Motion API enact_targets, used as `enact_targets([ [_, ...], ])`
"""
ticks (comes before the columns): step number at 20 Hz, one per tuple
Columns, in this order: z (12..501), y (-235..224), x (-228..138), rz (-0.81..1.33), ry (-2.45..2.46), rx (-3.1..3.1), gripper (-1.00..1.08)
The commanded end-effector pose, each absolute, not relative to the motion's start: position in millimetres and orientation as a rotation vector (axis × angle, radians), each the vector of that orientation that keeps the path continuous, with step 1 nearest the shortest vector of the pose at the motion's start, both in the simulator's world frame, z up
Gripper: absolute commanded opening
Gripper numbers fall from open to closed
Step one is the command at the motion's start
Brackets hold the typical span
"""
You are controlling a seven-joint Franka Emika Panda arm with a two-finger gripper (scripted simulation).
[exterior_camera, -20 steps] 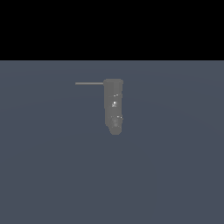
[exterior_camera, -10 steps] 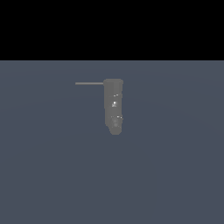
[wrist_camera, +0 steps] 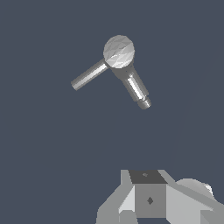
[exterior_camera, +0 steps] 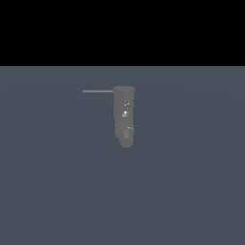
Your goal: Turn on the faucet by rotating a designated handle.
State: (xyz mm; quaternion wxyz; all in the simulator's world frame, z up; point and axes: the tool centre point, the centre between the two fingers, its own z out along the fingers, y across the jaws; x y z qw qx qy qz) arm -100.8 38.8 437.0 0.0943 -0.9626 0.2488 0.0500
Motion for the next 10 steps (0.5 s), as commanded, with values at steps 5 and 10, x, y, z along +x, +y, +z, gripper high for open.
enact_targets([
  [5,402.9,52.8,-56.0,0.203,0.998,-2.769,-1.00],
  [10,372.9,63.7,-24.4,0.230,1.201,-2.703,-1.00],
])
